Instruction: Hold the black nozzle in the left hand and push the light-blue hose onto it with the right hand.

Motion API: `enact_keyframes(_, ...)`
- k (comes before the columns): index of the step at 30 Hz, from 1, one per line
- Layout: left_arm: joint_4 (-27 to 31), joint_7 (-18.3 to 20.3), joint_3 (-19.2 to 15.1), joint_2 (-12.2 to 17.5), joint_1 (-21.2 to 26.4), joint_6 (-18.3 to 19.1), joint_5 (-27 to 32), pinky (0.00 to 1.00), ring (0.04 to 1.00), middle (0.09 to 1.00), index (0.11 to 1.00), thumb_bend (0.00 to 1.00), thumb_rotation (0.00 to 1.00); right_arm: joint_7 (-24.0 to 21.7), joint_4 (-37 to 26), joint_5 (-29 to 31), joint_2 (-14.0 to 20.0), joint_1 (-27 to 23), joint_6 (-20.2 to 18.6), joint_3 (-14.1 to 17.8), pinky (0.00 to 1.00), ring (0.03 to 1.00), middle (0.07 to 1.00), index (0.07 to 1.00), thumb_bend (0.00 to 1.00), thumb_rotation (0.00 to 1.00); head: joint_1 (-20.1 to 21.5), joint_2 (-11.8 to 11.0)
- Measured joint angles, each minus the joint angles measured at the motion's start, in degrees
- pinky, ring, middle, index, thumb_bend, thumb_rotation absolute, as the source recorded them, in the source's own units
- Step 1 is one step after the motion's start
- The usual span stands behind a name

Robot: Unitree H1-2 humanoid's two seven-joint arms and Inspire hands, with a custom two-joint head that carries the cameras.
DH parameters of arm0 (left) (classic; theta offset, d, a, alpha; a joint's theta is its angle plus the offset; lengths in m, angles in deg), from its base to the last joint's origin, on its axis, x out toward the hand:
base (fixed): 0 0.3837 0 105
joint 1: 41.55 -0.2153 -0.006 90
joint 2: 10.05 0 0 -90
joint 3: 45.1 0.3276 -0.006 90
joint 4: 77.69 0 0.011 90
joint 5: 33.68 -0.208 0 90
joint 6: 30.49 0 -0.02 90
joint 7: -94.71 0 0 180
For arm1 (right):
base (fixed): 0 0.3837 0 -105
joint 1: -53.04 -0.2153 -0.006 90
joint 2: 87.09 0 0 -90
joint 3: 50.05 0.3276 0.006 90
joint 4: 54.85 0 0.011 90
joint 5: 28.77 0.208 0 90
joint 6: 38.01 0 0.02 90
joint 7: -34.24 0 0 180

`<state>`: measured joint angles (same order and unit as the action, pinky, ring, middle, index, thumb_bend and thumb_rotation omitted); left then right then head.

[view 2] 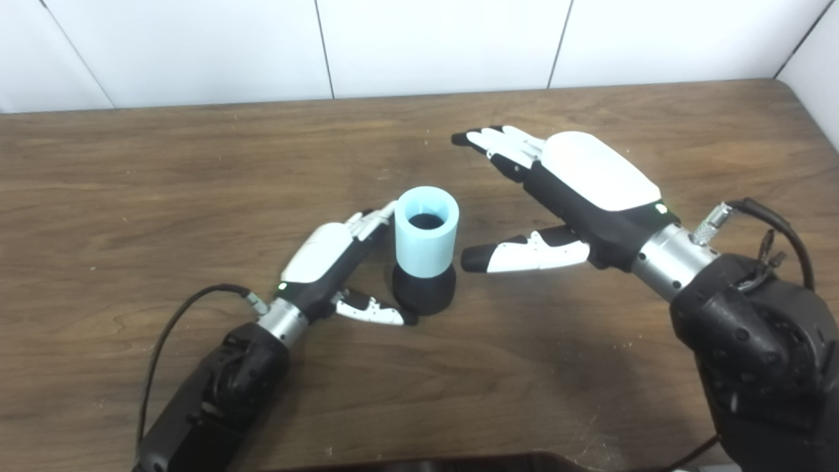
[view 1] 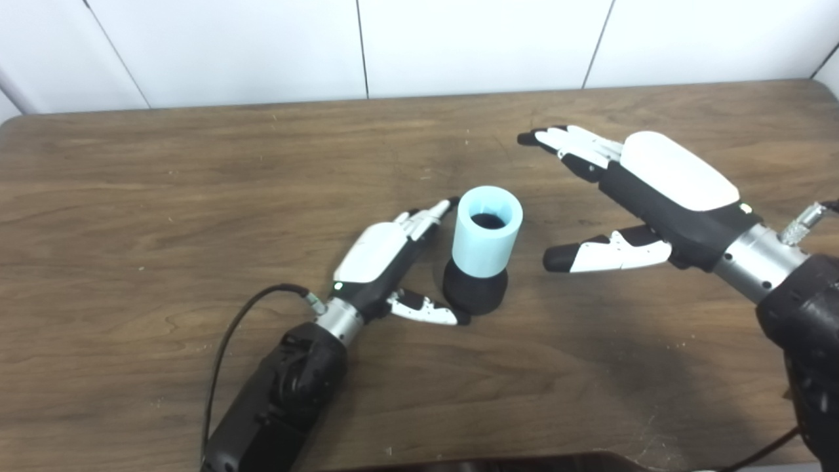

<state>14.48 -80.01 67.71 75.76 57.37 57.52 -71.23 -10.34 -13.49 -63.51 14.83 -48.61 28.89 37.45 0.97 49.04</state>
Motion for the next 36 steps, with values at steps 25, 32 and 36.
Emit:
enact_keyframes(25,8.8,2.1,-19.1,-3.2,-1.5,2.8,27.9,0.95,0.96,0.95,0.998,0.69,0.91,23.9,20.9,17.9,-16.5,8.2,-0.7,6.8,0.87,0.929,0.934,0.968,0.5,1.0,-0.4,-0.8)
enact_keyframes(32,7.7,-1.5,-23.8,-3.6,-3.6,3.1,29.1,0.93,0.981,0.993,1.0,0.57,0.92,30.7,23.7,31.9,-27.0,8.9,-2.0,13.1,0.94,0.953,0.942,0.957,0.56,1.0,-0.7,-0.8)
enact_keyframes(36,8.5,-2.3,-24.9,-3.6,-6.7,3.8,29.2,0.94,0.986,1.0,1.0,0.57,0.93,33.8,24.2,34.8,-26.8,9.9,-1.6,14.6,0.93,0.953,0.943,0.945,0.58,1.0,-0.5,-1.2)
